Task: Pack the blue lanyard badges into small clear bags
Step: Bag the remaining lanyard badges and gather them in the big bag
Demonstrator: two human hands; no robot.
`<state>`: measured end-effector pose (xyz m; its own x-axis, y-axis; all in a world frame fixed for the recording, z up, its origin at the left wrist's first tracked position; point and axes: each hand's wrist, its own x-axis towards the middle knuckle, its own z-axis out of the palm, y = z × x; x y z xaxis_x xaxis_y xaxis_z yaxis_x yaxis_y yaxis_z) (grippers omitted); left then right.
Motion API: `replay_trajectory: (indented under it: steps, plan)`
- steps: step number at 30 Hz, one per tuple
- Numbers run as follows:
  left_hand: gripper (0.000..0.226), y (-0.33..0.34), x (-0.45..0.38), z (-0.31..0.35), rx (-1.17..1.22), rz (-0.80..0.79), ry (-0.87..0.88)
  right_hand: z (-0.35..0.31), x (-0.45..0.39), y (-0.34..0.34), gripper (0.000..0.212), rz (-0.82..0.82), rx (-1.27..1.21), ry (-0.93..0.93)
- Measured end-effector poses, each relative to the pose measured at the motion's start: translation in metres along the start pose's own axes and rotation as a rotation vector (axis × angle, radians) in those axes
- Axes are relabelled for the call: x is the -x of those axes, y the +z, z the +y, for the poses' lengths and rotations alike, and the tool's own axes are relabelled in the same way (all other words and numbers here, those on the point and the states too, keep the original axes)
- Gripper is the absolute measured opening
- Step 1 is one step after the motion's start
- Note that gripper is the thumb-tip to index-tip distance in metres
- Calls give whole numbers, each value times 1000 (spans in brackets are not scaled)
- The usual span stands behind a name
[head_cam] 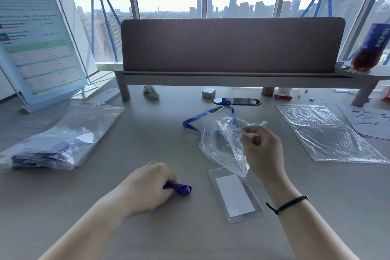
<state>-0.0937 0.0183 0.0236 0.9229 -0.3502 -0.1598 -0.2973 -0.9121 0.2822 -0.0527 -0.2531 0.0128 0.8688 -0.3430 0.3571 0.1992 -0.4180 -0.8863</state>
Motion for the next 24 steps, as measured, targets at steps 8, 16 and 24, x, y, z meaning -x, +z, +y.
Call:
replay_trajectory:
  steps: [8,16,24]
  plan:
    - [19,-17,9,34,1008,83,-1,3,3,5,15,-20,7,-13]
    - [23,-38,-15,78,1467,-85,-205,-4,8,5,12,-23,23,-61]
    - [25,-30,-80,103,1666,-6,-291,-22,24,9,21,33,-1,-263]
